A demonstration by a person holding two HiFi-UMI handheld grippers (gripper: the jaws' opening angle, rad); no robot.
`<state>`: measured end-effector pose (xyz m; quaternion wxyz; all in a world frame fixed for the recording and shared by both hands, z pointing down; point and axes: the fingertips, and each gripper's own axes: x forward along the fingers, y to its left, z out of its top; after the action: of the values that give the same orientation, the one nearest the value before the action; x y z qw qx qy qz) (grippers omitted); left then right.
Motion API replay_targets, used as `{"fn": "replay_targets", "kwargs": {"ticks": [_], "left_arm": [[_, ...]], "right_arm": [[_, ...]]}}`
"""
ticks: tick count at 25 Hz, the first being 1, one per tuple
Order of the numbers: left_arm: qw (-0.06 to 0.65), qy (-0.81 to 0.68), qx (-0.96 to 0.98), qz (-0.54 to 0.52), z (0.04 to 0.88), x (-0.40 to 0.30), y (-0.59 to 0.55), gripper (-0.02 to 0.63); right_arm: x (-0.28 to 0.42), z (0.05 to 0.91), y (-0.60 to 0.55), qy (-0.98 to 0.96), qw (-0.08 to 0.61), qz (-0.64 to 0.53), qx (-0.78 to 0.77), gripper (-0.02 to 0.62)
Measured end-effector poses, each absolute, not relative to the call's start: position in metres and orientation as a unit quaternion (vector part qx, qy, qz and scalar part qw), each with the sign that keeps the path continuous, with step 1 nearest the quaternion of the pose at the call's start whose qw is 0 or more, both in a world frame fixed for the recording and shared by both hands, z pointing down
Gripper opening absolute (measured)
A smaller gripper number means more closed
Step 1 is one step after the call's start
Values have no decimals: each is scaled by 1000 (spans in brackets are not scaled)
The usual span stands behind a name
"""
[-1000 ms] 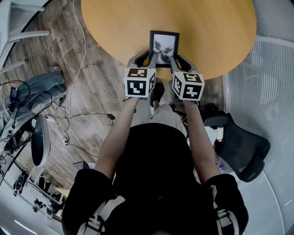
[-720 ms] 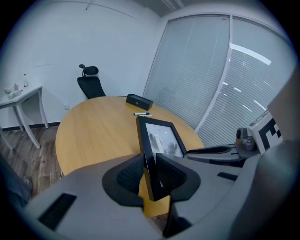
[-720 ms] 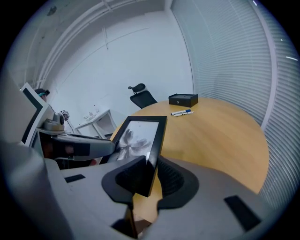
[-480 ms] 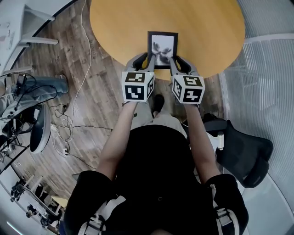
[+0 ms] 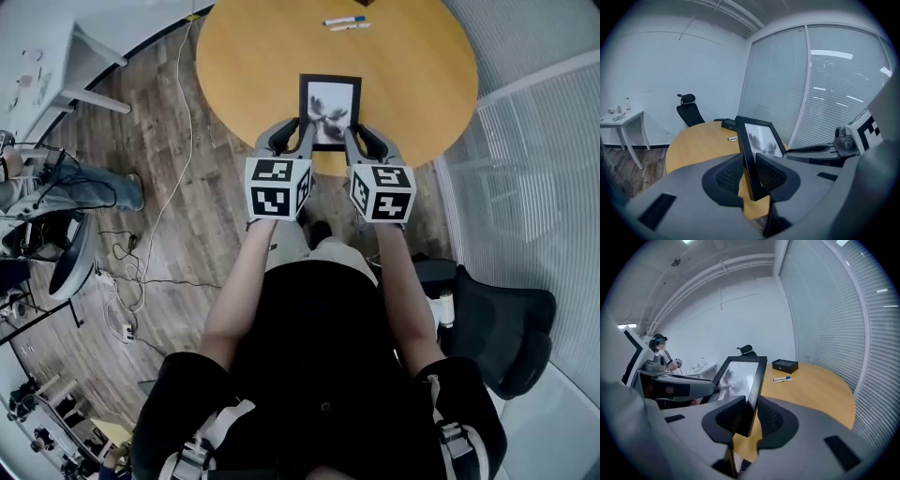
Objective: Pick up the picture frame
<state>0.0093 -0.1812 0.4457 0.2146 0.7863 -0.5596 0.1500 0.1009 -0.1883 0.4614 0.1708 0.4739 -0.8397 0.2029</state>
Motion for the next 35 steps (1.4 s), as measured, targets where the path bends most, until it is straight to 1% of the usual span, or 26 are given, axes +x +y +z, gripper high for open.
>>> {"fn": "replay_targets", "kwargs": {"ticks": [10, 17, 35], "left_arm": [[169, -562, 802, 113, 385, 18, -152, 94], [148, -563, 807, 96, 357, 20, -139, 94], [142, -562, 810, 86, 348, 26, -129, 94]], "right_arm": [[110, 398, -160, -852, 134, 156, 482, 97], [112, 367, -146, -853, 115, 128, 493, 95], [119, 356, -134, -854, 102, 115, 497, 93]]}}
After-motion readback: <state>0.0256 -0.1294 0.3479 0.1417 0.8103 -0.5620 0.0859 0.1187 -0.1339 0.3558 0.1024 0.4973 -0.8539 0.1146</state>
